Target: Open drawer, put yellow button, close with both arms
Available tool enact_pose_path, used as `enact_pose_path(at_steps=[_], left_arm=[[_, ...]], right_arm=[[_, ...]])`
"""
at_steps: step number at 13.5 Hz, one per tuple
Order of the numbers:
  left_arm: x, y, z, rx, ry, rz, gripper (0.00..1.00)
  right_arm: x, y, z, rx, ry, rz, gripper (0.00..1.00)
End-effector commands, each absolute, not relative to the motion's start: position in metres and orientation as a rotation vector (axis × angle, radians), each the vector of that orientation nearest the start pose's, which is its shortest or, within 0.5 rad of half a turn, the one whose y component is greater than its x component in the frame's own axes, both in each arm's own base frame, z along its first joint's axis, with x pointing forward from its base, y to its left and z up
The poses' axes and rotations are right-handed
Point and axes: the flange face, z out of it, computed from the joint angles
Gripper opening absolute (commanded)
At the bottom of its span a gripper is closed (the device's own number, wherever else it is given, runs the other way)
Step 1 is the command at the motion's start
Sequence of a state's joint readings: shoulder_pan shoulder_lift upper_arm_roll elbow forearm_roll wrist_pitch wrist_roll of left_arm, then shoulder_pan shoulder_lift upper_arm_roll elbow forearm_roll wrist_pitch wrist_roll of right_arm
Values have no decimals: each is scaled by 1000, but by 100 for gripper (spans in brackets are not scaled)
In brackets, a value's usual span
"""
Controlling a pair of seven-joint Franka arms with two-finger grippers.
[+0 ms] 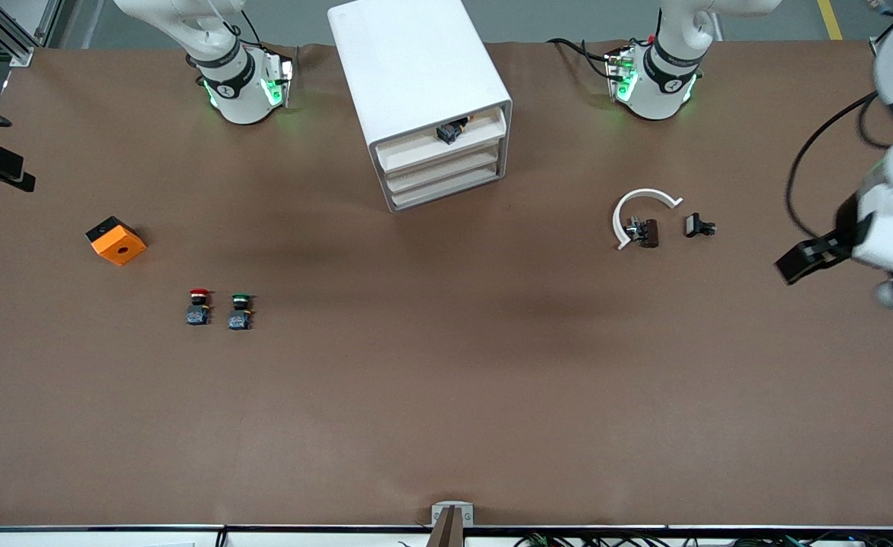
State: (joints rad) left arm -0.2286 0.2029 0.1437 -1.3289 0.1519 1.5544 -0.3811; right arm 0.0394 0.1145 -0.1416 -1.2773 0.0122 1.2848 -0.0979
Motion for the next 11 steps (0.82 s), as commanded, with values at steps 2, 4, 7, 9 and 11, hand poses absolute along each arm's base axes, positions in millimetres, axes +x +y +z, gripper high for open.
enact_pose_path(at_steps=[2, 4, 7, 9, 11], left_arm=[[589, -4, 639, -3012, -295, 16, 100], [574, 36, 646, -3112, -239, 51, 100], [540, 56, 643, -3171, -304, 79, 100], [515, 29, 633, -3180, -223, 41, 100], [501, 2, 632, -3167, -151, 36, 100]], right_arm=[[525, -50, 671, -3125, 5, 92, 100], [516, -48, 669, -3125, 5, 61, 100], [511, -49, 669, -3125, 8, 44, 100], [506, -51, 667, -3126, 15, 25, 100], [498, -52, 665, -3124, 19, 5, 100]])
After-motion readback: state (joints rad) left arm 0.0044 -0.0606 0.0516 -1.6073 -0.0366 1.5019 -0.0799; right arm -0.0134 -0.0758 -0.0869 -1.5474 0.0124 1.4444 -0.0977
